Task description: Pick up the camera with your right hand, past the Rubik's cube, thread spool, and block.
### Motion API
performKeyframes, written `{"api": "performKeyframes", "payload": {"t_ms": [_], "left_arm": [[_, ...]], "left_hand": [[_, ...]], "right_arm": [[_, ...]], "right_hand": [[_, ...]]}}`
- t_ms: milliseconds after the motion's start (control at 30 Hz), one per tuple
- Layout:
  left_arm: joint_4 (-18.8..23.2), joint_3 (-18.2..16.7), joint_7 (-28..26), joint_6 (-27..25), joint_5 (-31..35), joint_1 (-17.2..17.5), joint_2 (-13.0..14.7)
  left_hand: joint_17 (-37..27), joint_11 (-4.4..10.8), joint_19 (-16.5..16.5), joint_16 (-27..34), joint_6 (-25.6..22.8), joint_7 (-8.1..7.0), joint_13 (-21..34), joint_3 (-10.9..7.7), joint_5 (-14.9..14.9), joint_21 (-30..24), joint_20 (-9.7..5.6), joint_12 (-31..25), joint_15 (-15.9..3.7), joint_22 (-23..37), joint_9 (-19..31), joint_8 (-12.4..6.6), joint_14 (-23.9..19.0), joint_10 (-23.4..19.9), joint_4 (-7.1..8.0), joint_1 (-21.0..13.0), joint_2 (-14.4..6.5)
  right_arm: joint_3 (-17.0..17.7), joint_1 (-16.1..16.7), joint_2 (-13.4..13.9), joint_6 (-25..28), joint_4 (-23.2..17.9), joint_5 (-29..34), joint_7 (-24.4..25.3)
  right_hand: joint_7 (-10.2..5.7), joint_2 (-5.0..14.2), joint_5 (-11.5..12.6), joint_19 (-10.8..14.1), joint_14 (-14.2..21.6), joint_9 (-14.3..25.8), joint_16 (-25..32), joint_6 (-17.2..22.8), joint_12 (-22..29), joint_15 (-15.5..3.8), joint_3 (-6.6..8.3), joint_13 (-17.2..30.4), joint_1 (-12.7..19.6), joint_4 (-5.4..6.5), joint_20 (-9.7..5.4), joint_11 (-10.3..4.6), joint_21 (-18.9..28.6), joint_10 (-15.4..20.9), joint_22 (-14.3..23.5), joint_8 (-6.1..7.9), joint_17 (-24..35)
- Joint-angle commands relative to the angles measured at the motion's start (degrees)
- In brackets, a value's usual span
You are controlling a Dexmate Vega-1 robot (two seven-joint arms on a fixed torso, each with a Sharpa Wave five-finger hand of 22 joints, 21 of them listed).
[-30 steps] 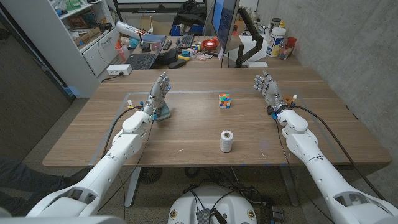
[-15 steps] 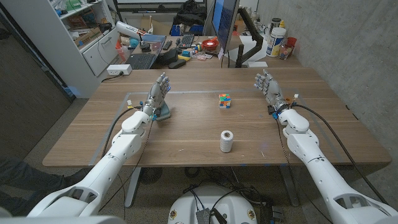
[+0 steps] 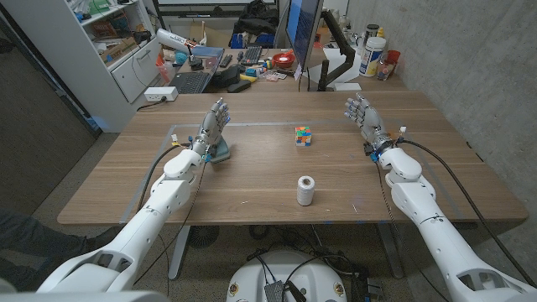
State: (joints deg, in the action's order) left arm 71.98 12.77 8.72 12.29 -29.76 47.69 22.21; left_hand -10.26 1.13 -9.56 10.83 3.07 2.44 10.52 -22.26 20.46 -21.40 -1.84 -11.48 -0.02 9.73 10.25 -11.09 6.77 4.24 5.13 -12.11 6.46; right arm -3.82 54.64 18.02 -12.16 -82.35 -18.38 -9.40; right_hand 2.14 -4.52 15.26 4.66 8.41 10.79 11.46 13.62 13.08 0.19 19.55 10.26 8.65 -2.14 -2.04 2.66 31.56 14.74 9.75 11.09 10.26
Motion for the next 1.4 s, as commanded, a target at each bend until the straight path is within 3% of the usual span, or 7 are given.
{"api": "performKeyframes", "payload": {"t_ms": [33, 333, 933, 1400], "left_arm": [[-0.57, 0.06, 0.59, 0.0, 0.16, -0.6, -0.21], [-0.58, 0.01, 0.97, -0.16, 0.13, -0.47, 0.01], [-0.88, 0.42, 1.64, -1.06, 0.5, -1.31, 0.37], [-2.09, 0.78, 2.33, -0.73, 0.68, -2.51, -0.12]], "left_hand": [[-0.19, -0.12, -0.96, 0.22, -0.3, -0.02, 0.23, 0.15, 0.2, 0.22, -2.3, -0.2, -0.14, 0.27, 0.33, -0.35, -0.18, -0.13, -0.06, -0.49, -0.06], [-0.19, -1.45, -0.72, 0.16, -0.44, 0.97, 0.24, 0.36, 0.28, 0.58, -2.3, -0.21, 0.35, 0.29, 0.33, -0.33, -0.13, -0.2, -0.09, -0.63, -0.19], [-0.19, -0.93, -0.55, 0.14, -0.64, 0.92, 0.25, 0.61, 0.37, 1.04, -2.23, -0.18, 0.42, 0.3, 0.33, -0.33, -0.16, -0.19, -0.13, -0.78, -0.31], [-0.2, -0.99, -0.4, 0.15, -0.67, 0.77, 0.25, 0.86, 0.44, 1.43, -2.15, -0.19, 0.43, 0.32, 0.33, -0.27, -0.27, -0.28, -0.14, -0.87, -0.39]], "right_arm": [[0.81, 2.43, 1.43, 0.24, -4.09, 1.2, 0.72], [0.91, 3.73, 2.12, 0.28, -6.32, 1.89, 0.99], [2.06, 5.73, 4.85, 3.21, -10.7, 3.62, 1.83], [3.36, 7.88, 5.47, 3.62, -13.76, 4.69, 3.38]], "right_hand": [[-0.34, 0.14, 0.08, 0.51, 0.59, 0.16, -0.21, 0.38, -0.19, -0.21, 0.21, 0.31, 0.62, -0.47, -1.51, -0.01, -0.2, 0.42, 0.07, 0.29, 0.13], [-0.35, 0.17, 0.02, 0.64, 0.58, 0.16, -0.25, 0.43, -0.25, -0.14, 0.16, 0.32, 0.66, -0.53, -1.47, -0.18, -0.45, 0.42, 0.08, 0.3, 0.16], [-0.38, 0.2, -0.09, 0.86, 0.77, 0.16, -0.23, 0.39, -0.28, -0.05, 0.03, 0.33, 0.69, -0.6, -1.44, -0.14, -0.89, 0.54, 0.09, 0.26, 0.19], [-0.44, 0.21, -0.15, 0.99, 0.85, 0.16, -0.24, 0.4, -0.33, -0.05, -0.04, 0.33, 0.74, -0.67, -1.3, -0.19, -1.18, 0.55, 0.1, 0.25, 0.21]]}}
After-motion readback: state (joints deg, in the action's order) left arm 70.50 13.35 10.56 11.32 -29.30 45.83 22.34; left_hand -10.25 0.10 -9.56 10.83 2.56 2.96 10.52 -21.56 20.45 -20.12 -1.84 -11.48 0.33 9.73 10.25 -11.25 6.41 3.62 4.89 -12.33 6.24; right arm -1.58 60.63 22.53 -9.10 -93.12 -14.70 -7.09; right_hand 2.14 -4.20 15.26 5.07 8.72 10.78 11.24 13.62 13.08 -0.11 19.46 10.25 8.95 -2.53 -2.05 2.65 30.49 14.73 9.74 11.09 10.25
